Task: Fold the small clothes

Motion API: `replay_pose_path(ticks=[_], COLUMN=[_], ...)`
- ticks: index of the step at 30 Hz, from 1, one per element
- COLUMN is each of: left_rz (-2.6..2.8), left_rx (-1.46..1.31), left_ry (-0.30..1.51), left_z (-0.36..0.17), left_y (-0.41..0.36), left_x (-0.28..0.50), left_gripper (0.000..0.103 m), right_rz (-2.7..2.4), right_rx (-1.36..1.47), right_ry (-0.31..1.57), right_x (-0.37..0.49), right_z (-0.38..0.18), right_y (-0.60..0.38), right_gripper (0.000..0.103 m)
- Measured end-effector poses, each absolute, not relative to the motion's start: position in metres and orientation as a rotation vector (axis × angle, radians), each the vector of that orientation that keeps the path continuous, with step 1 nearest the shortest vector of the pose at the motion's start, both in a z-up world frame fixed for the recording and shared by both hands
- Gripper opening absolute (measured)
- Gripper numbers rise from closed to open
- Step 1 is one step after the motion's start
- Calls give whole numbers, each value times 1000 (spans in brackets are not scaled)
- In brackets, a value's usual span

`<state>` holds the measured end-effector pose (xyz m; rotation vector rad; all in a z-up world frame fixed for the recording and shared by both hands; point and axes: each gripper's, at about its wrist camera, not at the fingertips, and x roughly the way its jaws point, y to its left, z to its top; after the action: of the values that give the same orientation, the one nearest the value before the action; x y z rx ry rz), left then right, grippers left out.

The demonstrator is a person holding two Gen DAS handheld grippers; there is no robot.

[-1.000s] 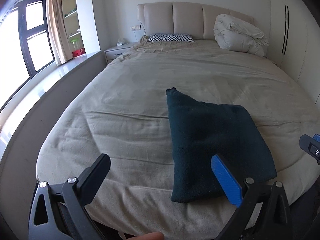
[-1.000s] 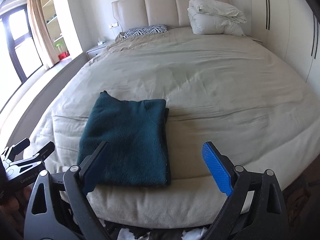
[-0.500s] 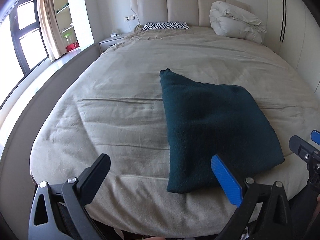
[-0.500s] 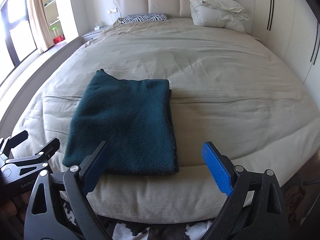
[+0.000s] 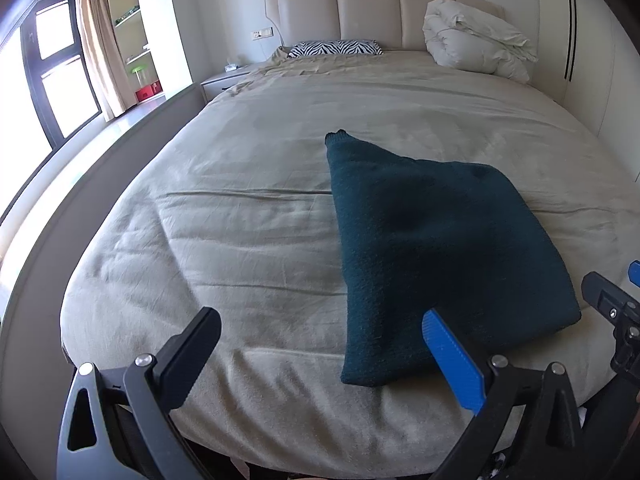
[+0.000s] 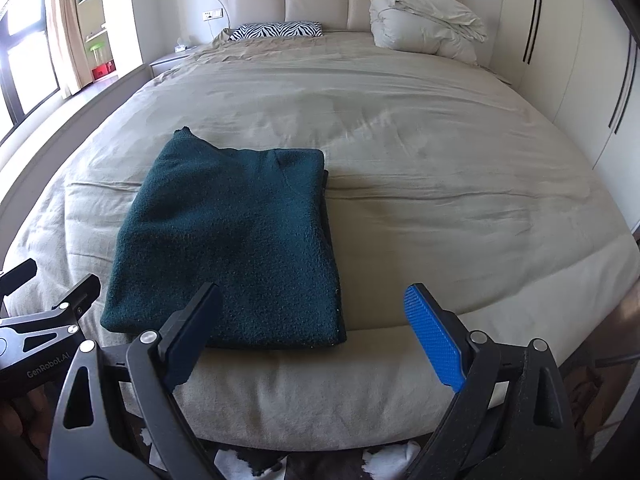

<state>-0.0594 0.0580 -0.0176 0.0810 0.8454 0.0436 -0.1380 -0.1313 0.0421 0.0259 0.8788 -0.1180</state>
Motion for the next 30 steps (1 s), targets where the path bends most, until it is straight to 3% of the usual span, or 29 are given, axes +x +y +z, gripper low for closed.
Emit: replay_pose_path(ticks=[30], left_rz=[43], left_rx=[87], left_ry=[856], left_z=[-24], left_y=[57], left_x=[-60], left_gripper=[103], right_rz=[-118], right_rx=[32], right_ry=[891], right_x=[-137], right_z=[40], right_y=[-133], right_gripper=[93])
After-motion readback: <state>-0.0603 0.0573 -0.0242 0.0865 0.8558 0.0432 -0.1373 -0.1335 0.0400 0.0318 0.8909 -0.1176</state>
